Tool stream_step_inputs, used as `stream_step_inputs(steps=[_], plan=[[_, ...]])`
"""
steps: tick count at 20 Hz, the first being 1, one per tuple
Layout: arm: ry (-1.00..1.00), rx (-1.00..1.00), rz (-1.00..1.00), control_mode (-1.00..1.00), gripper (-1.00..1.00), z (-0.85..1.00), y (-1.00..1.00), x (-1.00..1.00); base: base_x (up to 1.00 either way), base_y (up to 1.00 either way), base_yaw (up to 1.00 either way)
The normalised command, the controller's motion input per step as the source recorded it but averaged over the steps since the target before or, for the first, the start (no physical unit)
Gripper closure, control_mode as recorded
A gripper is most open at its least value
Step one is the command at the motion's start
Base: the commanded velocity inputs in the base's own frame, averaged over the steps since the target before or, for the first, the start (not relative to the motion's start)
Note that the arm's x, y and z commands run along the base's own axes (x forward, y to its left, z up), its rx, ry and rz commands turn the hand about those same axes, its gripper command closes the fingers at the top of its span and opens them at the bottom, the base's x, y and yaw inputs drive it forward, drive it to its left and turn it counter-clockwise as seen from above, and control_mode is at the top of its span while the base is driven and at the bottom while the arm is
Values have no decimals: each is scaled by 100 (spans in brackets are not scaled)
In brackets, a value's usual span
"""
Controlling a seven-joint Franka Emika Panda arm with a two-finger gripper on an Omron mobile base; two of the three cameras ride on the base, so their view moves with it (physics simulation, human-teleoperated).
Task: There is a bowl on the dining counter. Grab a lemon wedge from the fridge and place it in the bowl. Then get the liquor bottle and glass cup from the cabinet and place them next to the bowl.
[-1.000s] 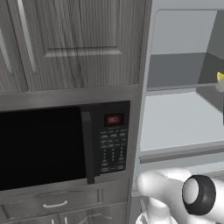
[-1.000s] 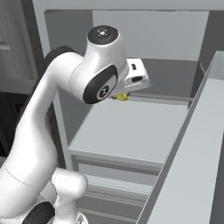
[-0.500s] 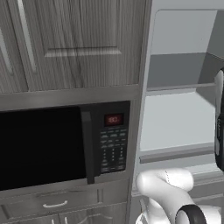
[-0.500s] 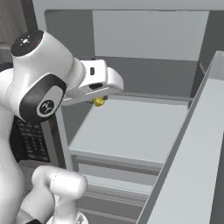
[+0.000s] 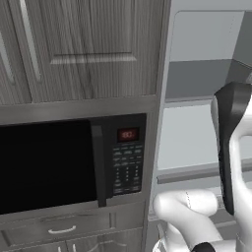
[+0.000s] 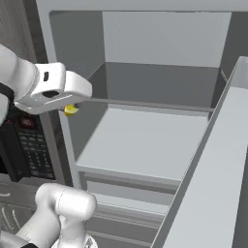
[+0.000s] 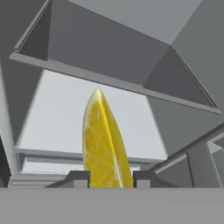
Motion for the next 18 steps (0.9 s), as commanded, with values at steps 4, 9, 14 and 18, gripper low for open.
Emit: stream_step_inputs(steps=[4,9,14,18], plan=[[0,1,0,-100,100,0,56,-37,0,0,0],[-1,5,2,-100,100,0,26,-32,0,0,0],[-1,8,10,-100,100,0,9,-27,0,0,0],[0,9,22,-100,100,0,0,-22,0,0,0]])
